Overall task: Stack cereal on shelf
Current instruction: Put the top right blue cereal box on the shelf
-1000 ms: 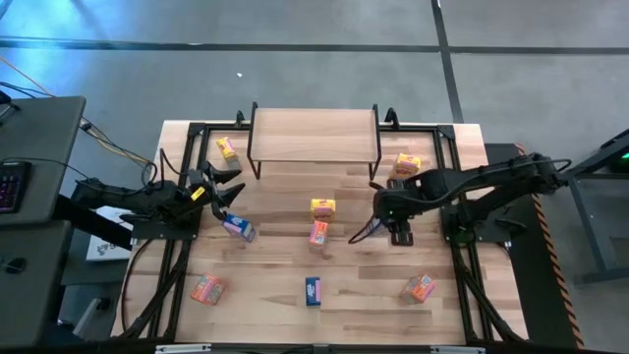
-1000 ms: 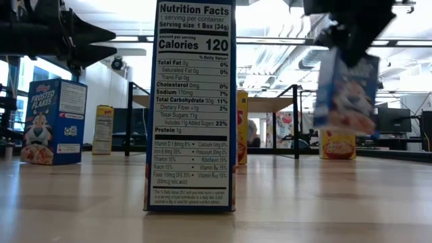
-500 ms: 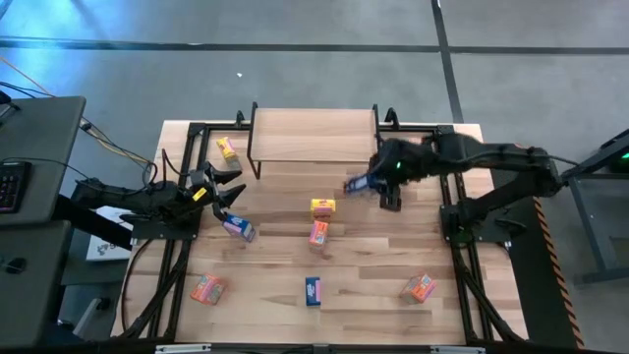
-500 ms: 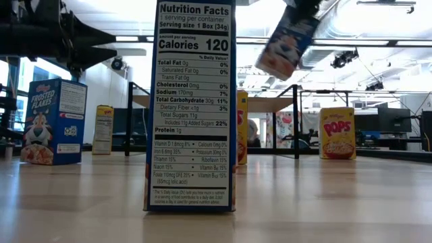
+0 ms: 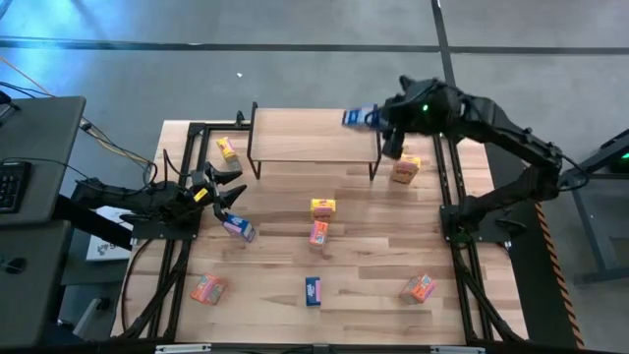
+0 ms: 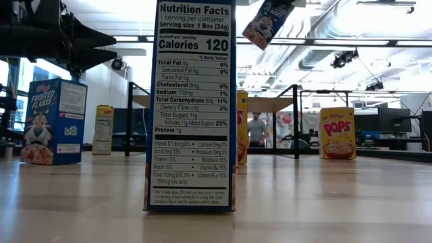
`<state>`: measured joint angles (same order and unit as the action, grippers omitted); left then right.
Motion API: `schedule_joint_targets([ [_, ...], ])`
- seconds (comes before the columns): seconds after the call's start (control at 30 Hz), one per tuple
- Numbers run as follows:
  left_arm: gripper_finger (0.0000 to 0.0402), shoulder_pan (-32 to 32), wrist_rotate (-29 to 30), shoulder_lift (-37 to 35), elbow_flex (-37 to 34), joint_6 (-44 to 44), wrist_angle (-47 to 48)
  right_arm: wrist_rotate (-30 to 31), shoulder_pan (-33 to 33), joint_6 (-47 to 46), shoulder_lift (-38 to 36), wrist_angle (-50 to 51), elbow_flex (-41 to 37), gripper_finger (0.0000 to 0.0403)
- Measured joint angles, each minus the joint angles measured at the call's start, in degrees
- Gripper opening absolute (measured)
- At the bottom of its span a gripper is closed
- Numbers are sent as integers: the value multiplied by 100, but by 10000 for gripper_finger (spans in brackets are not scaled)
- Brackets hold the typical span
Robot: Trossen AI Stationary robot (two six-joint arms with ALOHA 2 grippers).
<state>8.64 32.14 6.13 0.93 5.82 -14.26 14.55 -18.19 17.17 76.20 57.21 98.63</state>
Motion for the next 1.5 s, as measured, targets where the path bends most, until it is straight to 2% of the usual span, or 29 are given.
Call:
schedule_joint_targets([
  [0.47,225,0,0,0,0,0,-4,-4,-1077,1287,49,-1267,644,188],
  [0.67,225,0,2,0,0,2,-7,-7,-1338,1404,520,-1282,1345,188],
  [0.83,225,0,1,0,0,1,-5,-13,-1429,1479,1082,-849,2126,188],
  [1.17,225,0,0,0,0,4,55,-13,-1457,1462,2249,960,3616,188],
  [1.5,225,0,0,2,0,7,116,-1,-1487,1479,2692,1974,3438,188],
])
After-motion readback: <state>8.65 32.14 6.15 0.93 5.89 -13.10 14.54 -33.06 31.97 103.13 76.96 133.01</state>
